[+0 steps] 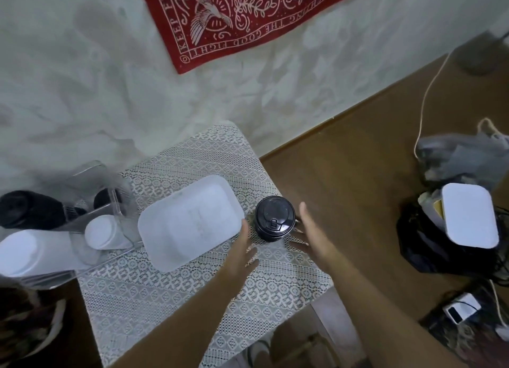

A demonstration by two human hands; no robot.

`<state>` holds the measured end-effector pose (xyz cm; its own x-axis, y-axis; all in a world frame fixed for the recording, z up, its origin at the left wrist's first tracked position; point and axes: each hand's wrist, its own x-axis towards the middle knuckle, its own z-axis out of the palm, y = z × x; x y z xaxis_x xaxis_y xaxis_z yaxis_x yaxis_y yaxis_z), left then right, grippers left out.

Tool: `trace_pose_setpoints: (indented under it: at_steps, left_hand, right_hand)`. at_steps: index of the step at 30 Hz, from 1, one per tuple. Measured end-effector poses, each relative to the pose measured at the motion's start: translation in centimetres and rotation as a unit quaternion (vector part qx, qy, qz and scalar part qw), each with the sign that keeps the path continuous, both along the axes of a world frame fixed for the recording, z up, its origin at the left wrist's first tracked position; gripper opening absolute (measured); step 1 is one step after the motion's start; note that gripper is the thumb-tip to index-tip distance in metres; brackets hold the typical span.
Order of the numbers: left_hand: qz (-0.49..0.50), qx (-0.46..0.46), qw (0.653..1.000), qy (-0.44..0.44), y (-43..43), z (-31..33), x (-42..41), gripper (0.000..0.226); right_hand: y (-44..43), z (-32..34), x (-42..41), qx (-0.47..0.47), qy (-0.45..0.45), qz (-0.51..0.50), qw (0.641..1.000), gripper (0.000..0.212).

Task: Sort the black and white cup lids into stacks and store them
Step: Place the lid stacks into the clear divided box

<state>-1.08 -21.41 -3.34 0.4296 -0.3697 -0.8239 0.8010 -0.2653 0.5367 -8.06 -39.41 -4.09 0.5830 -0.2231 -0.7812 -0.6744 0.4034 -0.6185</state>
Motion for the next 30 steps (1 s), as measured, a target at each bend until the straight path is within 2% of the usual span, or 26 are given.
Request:
trace_pose_setpoints:
  at_steps: [3, 6, 9, 13, 16, 26, 30]
  left_hand:
    - [0.002, -0.025, 1.000, 0.011, -0.7, 0.0, 0.4, 0.091]
    - [0.008, -0.041, 0.999, 0.020, -1.2, -0.1, 0.8, 0.087]
    - [0.001, -0.061, 0.998, 0.034, -1.2, -0.1, 1.0, 0.090]
    - [-0.001, -0.073, 0.996, 0.041, -1.2, -0.3, 1.4, 0.084]
    - [-0.014, -0.077, 0.996, 0.050, -1.3, -0.4, 1.4, 0.087]
    - [-0.031, -0.088, 0.994, 0.047, -0.7, 0.5, 1.7, 0.085]
    - [-0.030, -0.105, 0.993, 0.033, -0.3, 1.7, 1.7, 0.082]
  right_hand:
    - [0.3, 0.3, 0.7, 0.050, -0.015, 0.012, 0.999, 0.093]
    - [0.4, 0.1, 0.9, 0.073, -0.010, -0.004, 0.997, 0.090]
    - [0.5, 0.0, 0.9, 0.093, -0.009, -0.010, 0.996, 0.104]
    - [0.8, -0.3, 1.1, 0.112, -0.009, -0.018, 0.994, 0.092]
    - [1.1, -0.3, 1.2, 0.110, -0.013, -0.019, 0.994, 0.092]
    - [0.7, 1.0, 0.8, 0.090, -0.020, -0.029, 0.995, 0.071]
    - [0.2, 2.5, 0.7, 0.057, -0.033, -0.003, 0.998, 0.081]
